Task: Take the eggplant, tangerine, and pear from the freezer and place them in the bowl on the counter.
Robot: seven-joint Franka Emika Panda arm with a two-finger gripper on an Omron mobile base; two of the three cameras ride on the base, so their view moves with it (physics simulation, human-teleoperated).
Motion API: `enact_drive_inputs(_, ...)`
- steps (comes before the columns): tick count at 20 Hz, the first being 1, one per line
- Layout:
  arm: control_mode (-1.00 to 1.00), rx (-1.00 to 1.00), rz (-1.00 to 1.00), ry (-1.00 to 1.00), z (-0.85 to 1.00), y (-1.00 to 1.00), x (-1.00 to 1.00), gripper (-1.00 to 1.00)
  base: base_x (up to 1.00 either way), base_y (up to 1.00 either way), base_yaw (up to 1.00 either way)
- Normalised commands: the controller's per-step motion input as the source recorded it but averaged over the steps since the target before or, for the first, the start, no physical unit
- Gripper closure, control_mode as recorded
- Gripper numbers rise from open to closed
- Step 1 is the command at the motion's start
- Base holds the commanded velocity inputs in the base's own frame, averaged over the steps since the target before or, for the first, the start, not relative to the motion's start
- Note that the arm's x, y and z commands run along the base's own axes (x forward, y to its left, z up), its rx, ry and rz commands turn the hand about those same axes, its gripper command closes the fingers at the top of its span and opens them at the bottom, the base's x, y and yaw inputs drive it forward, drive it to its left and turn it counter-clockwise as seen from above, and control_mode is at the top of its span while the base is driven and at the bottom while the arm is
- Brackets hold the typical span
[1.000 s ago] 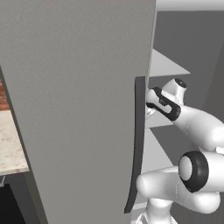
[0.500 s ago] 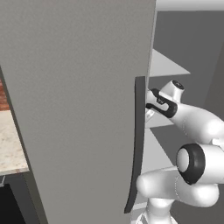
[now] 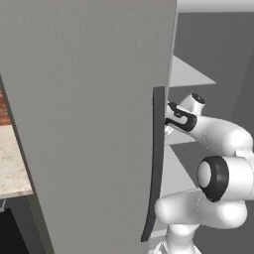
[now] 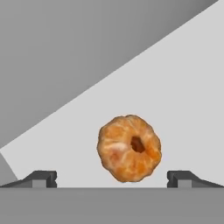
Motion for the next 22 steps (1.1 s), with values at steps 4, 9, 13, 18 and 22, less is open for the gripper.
enact_drive_inputs(4,-1.0,-0.01,0.0,-0.01,-0.05,0.0,0.24,-1.0,0.0,0.0,0.0)
enact_drive_inputs(9,-1.0,0.0,0.0,0.0,-0.16,0.01,0.16,-1.0,0.0,0.0,0.0)
enact_drive_inputs(13,-1.0,0.0,0.0,0.0,-0.28,0.01,0.17,-1.0,0.0,0.0,0.0)
enact_drive_inputs(18,-1.0,0.0,0.0,0.0,-0.3,0.0,0.25,-1.0,0.0,0.0,0.0)
enact_drive_inputs(22,-1.0,0.0,0.01,0.0,-0.22,0.0,0.21,-1.0,0.0,0.0,0.0)
